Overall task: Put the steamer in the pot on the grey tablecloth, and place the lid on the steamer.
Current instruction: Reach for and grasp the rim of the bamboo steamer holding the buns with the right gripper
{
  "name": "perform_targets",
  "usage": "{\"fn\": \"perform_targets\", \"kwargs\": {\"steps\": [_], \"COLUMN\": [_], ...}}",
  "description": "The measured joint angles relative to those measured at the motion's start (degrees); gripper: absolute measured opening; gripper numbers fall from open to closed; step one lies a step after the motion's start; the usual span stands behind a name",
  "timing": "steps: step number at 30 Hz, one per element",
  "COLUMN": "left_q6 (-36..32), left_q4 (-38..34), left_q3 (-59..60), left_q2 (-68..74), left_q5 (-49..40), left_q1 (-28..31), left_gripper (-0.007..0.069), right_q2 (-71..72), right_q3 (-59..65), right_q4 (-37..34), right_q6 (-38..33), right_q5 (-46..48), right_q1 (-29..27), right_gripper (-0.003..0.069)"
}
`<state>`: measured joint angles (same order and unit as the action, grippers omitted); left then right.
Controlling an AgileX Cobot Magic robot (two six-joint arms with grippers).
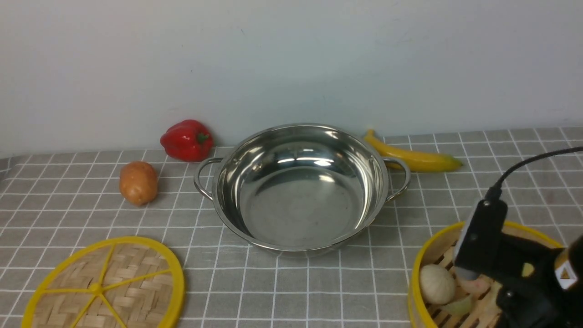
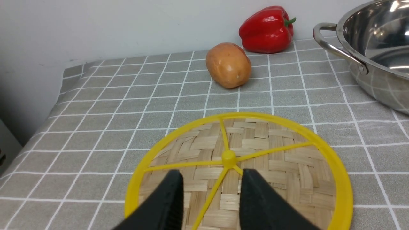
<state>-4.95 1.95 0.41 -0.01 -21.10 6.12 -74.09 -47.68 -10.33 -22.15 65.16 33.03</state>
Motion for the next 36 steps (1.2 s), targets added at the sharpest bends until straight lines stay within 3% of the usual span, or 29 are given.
{"fn": "perform_targets", "kwargs": {"steps": [14, 21, 24, 26, 36], "left_q6": [0.00, 0.00, 0.00, 0.00, 0.00], "left_q4": [0.00, 0.00, 0.00, 0.00, 0.00], "left_q3": [0.00, 0.00, 0.00, 0.00, 0.00], "left_q2": [0.00, 0.00, 0.00, 0.00, 0.00], "left_q5": [0.00, 0.00, 0.00, 0.00, 0.00], "left_q1": [0.00, 0.00, 0.00, 0.00, 0.00], "left_gripper": [0.0243, 0.0243, 0.0243, 0.0243, 0.0243], "right_q2": [-14.50, -18.63, -18.89, -18.44, -12.12], "right_q3": [-0.12, -0.12, -0.15, -0.22, -0.37], "right_q4": [1.30, 1.10, 0.36, 0.17, 4.69], "right_q6": [0.49, 0.70, 1.86, 2.62, 5.88], "right_q5": [-9.75, -9.94, -9.60, -9.53, -7.07], "right_q1": [0.00, 0.00, 0.00, 0.00, 0.00], "right_gripper": [0.0392, 0.0379, 0.0239, 0.0081, 0.0061]}}
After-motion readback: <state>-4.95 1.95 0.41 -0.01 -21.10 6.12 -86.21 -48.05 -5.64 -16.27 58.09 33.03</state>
